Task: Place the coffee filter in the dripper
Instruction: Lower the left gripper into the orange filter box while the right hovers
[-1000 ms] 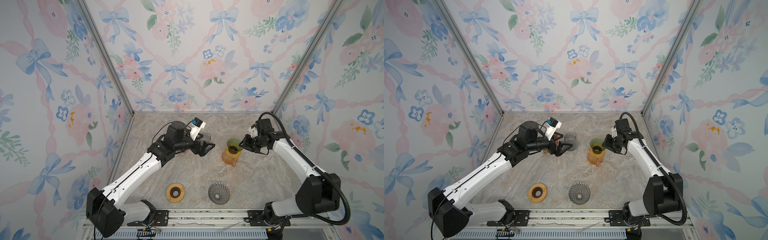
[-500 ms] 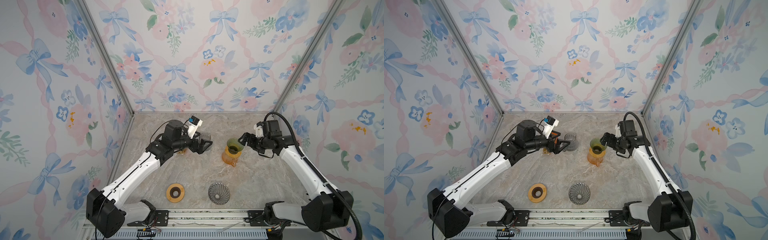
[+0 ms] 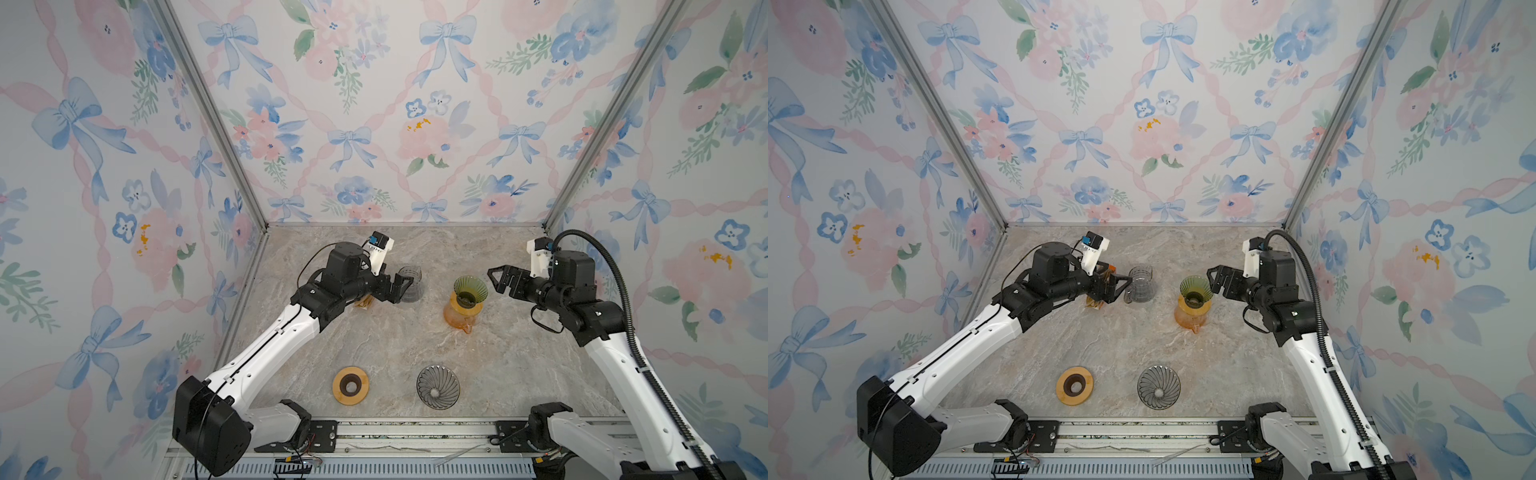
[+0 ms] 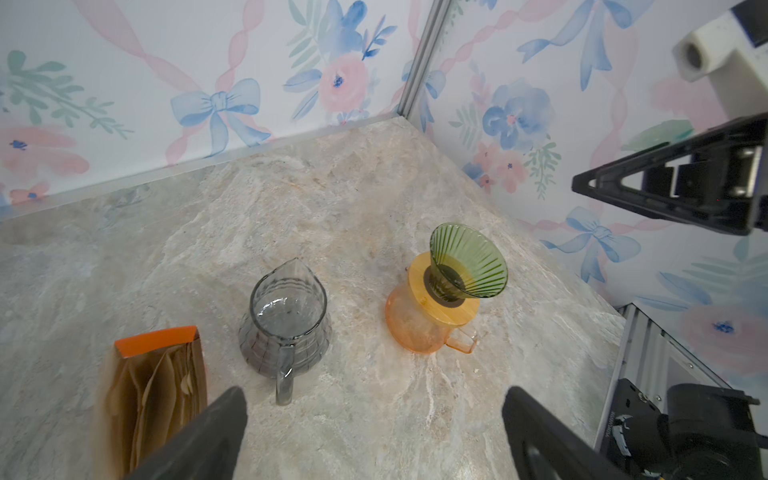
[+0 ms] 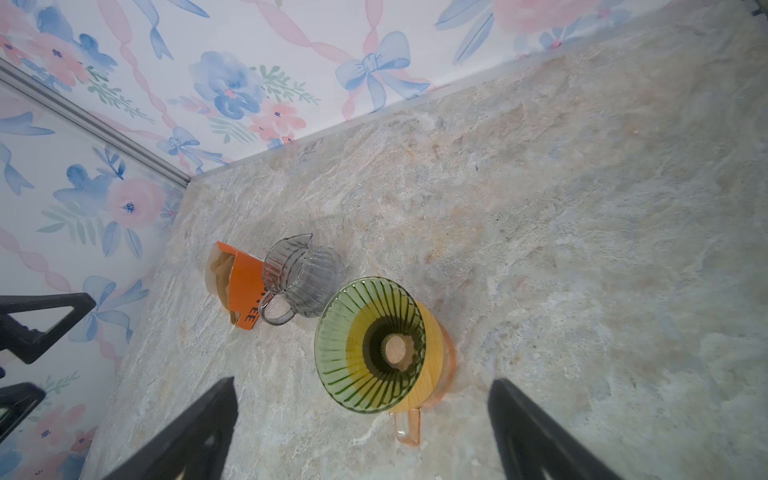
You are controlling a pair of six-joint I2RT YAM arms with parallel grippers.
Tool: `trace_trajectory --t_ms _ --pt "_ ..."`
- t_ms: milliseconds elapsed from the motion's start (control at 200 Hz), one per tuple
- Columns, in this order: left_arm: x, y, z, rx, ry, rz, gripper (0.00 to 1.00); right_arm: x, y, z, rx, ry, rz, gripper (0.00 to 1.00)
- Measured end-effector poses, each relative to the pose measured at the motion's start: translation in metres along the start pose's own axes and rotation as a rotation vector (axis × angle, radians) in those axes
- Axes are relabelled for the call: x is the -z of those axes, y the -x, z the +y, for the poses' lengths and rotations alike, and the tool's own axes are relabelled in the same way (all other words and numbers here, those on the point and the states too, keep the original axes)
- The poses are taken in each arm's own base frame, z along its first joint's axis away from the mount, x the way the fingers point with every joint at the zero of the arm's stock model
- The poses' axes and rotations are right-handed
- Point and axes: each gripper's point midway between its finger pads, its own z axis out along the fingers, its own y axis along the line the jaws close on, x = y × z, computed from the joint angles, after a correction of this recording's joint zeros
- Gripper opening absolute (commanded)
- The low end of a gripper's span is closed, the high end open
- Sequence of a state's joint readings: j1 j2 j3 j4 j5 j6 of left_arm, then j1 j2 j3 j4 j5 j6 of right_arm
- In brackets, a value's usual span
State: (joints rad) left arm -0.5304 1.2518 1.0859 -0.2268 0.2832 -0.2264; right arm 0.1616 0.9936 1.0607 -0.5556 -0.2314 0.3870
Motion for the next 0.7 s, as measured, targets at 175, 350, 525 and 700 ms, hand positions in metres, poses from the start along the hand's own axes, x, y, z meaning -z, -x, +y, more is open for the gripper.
trace_trajectory --t_ms 175,350,525,700 --pt "-0.002 -0.009 0.028 0.036 0.112 0.032 0.85 -0.008 -0.014 0.002 0.019 0.035 0.045 0.96" --pt "-0.020 -0.019 0.055 0.042 0.209 0.132 0.68 -0.011 -0.024 0.008 0.046 0.056 0.071 0.96" --pt "-0.044 -0.030 0.080 0.026 0.284 0.233 0.49 -0.009 -0.030 0.023 0.084 0.105 0.086 0.96" --pt "-0.060 -0.048 0.101 0.018 0.351 0.330 0.42 -0.009 -0.037 0.035 0.116 0.142 0.106 0.96"
